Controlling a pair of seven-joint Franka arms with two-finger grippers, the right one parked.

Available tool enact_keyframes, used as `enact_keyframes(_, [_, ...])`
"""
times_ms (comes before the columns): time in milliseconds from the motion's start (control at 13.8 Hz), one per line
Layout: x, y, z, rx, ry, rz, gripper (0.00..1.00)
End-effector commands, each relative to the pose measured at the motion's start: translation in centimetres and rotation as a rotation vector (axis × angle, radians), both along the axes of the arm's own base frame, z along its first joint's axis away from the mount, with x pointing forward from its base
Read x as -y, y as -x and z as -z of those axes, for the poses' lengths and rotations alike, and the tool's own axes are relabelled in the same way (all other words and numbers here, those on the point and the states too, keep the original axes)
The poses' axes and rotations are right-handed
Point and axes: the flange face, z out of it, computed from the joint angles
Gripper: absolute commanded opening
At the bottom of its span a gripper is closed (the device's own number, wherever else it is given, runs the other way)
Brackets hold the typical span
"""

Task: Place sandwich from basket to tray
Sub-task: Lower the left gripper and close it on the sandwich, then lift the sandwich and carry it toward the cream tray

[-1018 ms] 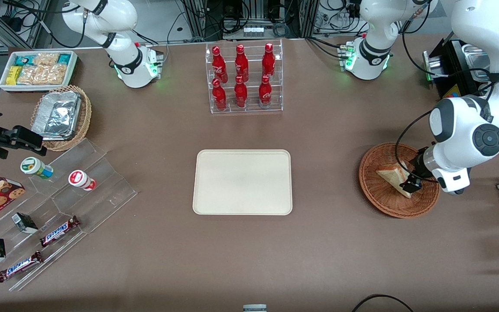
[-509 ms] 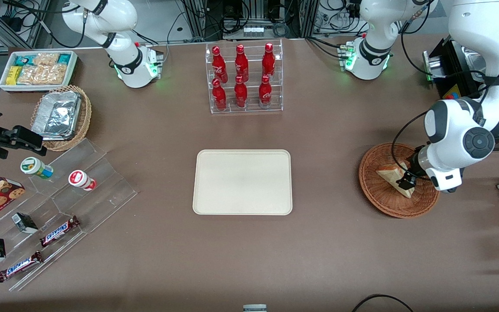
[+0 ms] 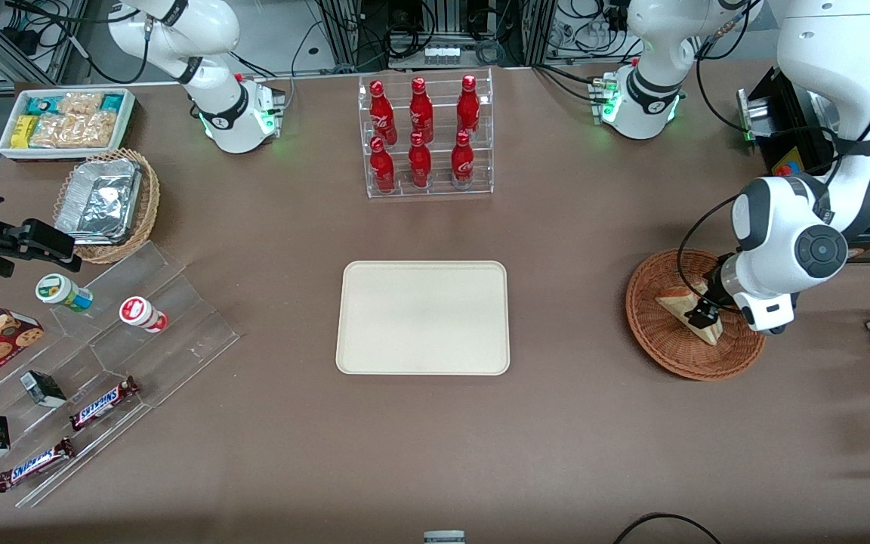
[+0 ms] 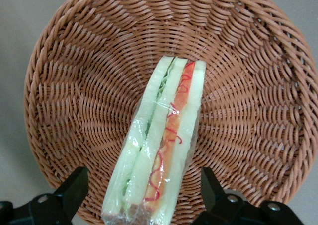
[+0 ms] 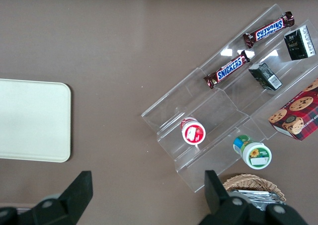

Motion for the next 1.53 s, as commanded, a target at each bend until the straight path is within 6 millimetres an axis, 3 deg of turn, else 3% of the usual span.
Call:
enact_keyframes(0, [0.3,0.2,0.3,0.013,-0.012,-0.001,0.69])
enact_keyframes(145, [0.3,0.2,0.3,0.013,-0.012,-0.003,0.24])
enact_keyframes(218, [0.3,0.2,0.2,0.013,-0.012,-0.001,0.13])
enact_keyframes(436, [0.3,-0.2,-1.0,0.006,-0.013,0.007,0.10])
enact_keyframes(582, [0.7,-0.8,-3.6,-0.018,-0.017,0.018,0.10])
enact_keyframes(800, [3.9,-1.7,-9.9,-0.066,-0.026,0.114,0.10])
enact_keyframes(945, [7.4,-2.3,-14.1,-0.062,-0.031,0.174,0.10])
enact_keyframes(1091, [12.4,-2.5,-17.1,-0.047,-0.034,0.246,0.10])
enact_keyframes(1309, [19.3,-2.0,-20.1,0.017,-0.026,0.349,0.10])
enact_keyframes(1455, [24.0,-0.6,-20.9,0.043,-0.022,0.444,0.10])
